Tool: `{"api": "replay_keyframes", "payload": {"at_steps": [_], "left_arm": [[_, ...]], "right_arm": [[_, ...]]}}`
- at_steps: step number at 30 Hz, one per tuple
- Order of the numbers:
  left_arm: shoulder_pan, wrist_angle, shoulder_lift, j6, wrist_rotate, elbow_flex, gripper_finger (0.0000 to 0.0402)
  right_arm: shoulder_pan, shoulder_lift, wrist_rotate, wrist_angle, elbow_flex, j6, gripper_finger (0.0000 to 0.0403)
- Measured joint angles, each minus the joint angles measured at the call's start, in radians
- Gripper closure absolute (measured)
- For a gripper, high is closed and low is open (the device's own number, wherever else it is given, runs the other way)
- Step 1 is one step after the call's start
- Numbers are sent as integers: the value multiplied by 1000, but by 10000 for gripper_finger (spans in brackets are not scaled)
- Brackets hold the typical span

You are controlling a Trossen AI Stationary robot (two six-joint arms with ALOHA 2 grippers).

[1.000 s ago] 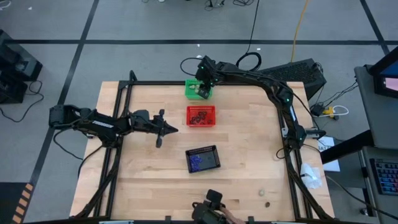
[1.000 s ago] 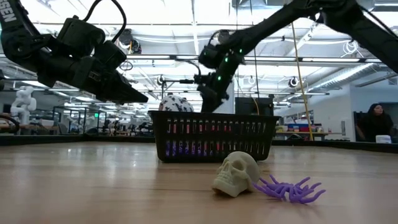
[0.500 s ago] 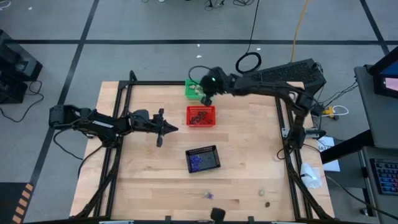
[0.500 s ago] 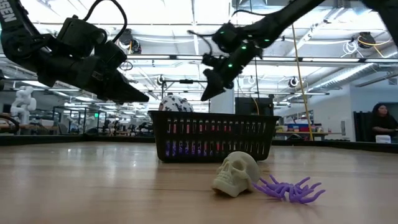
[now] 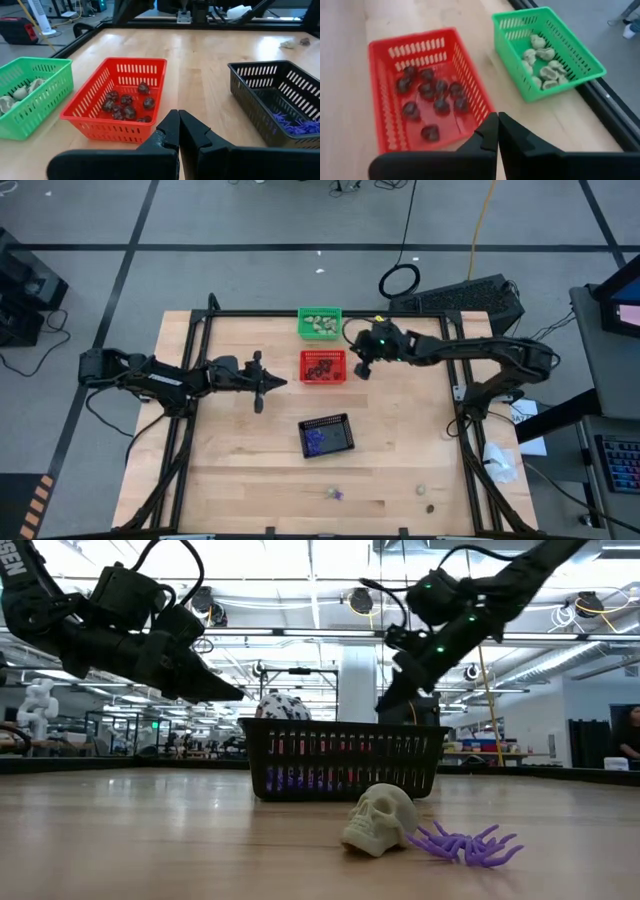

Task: Sort Halloween decoration
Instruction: Put the violet spider toy into the black basket

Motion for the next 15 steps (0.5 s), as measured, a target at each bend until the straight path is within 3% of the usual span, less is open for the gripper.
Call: {"api": "replay_keyframes", "payload": {"at_steps": [6, 15], "left_arm": [[2, 8, 0, -7, -8, 2, 402], [2, -1, 0, -34, -27, 27, 402]], "right_arm": [[12, -93, -3, 3, -102, -12, 402], [149, -184, 43, 63, -231, 164, 403]]}}
